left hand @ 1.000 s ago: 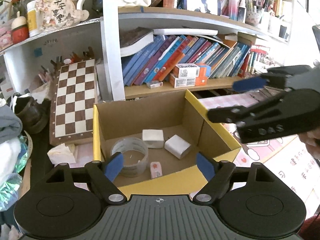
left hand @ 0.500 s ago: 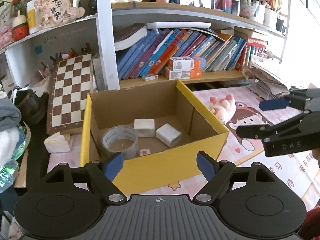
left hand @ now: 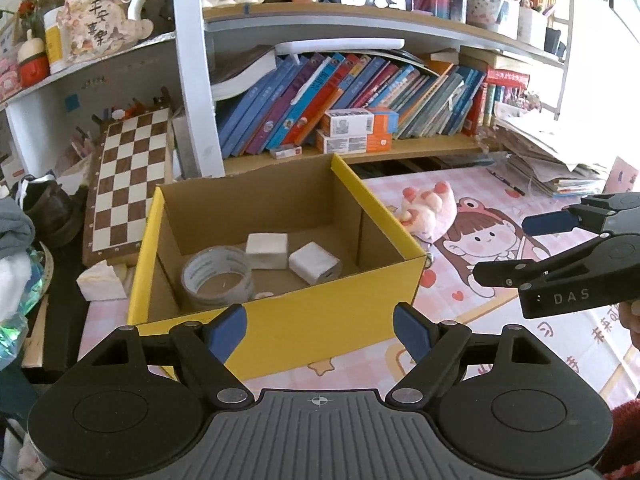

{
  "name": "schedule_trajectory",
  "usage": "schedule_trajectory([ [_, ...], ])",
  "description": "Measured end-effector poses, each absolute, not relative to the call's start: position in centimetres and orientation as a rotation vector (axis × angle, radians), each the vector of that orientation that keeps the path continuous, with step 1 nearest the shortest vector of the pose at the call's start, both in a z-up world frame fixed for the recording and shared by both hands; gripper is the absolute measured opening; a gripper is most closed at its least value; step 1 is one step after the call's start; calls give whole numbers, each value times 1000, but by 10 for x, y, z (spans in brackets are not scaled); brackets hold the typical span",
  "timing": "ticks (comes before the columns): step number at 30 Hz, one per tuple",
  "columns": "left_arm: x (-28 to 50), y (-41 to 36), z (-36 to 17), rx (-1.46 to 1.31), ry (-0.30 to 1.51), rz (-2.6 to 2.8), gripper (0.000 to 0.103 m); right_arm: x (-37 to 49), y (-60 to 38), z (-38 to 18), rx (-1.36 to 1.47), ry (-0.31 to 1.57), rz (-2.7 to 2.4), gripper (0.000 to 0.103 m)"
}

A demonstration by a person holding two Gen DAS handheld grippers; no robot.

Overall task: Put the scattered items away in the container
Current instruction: 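Withdraw both tools from the box back over the desk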

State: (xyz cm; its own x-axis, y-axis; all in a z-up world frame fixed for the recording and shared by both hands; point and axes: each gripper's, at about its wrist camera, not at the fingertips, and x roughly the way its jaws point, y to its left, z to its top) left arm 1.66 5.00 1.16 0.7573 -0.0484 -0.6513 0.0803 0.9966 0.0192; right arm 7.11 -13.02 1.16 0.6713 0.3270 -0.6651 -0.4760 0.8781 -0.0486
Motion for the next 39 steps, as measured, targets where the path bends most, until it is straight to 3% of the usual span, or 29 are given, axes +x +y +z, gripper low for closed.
schedule_trajectory([
  [39, 41, -53, 15, 136, 722, -90, 83, 102, -221, -2, -192, 734, 477, 89],
])
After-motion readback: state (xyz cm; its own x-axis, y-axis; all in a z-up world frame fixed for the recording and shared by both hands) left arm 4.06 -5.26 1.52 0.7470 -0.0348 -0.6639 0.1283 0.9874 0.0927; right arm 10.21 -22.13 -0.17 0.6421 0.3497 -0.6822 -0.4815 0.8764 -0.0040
